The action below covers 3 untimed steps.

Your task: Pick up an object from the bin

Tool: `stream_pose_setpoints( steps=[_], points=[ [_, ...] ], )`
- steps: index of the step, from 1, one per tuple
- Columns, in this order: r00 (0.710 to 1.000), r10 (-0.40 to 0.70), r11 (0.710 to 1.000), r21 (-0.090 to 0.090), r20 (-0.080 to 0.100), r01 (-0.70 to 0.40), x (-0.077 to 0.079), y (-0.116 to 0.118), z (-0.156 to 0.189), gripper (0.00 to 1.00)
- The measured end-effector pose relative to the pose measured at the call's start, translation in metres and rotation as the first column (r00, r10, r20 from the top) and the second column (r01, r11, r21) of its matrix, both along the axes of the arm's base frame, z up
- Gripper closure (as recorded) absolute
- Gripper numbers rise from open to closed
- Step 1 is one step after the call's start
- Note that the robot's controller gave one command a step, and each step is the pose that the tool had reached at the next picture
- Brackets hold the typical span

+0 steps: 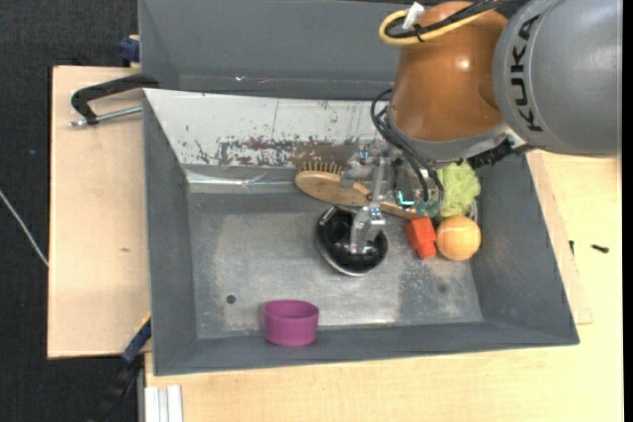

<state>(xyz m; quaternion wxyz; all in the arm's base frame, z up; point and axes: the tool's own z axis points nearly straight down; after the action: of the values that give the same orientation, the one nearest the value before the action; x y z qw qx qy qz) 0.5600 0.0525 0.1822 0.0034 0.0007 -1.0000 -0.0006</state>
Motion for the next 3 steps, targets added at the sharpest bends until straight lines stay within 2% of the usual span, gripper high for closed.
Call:
stream_pose_setpoints(
  steps=[1, 2, 3],
  points=[
    [1.000, -0.001, 1.000, 0.001, 0.008, 0.001, 0.002, 0.000, 0.004, 0.00],
    [0.993, -0.121, 0.993, 0.001, 0.011, 0.121, -0.005, -0.011, -0.033, 0.00],
    [0.976, -0.218, 0.976, -0.001, 0.003, 0.218, -0.022, -0.035, -0.047, 0.00]
  ],
)
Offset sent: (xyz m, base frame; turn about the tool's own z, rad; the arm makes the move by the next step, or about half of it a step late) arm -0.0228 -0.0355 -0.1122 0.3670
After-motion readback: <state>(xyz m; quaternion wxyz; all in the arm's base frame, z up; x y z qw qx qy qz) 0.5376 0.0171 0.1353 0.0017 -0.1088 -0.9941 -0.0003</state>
